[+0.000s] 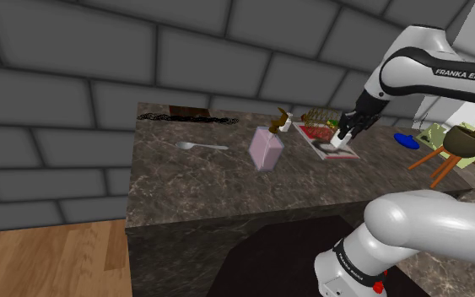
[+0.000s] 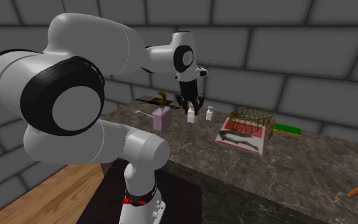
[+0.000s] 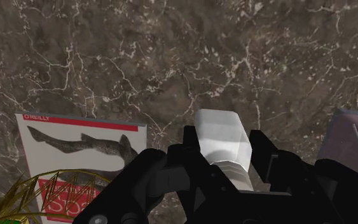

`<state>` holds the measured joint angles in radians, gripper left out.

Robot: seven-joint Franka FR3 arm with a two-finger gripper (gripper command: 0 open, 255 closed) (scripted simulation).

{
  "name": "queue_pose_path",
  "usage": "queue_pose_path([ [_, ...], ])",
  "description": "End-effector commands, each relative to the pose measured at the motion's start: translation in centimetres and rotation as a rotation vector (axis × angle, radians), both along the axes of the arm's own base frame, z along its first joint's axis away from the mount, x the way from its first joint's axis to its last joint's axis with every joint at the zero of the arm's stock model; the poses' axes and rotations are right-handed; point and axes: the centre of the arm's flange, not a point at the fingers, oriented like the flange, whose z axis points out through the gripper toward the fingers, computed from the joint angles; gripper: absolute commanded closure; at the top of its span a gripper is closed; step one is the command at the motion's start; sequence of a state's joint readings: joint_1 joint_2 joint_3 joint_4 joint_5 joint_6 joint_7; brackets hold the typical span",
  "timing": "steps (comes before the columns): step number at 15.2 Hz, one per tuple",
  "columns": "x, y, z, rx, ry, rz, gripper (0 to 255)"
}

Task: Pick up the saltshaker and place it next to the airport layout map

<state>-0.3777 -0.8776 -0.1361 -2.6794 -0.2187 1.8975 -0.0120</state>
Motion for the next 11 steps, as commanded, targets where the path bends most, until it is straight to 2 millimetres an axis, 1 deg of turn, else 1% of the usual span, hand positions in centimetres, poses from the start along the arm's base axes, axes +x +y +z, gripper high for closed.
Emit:
queue_pose_path([
  [1,0.0,0.1,1.1,0.000,0.000,0.000,255],
  [2,0.0,0.1,1.2,0.000,0.000,0.000,255],
  [11,11.4,3.1,-0.6,0.000,0.000,0.000,255],
])
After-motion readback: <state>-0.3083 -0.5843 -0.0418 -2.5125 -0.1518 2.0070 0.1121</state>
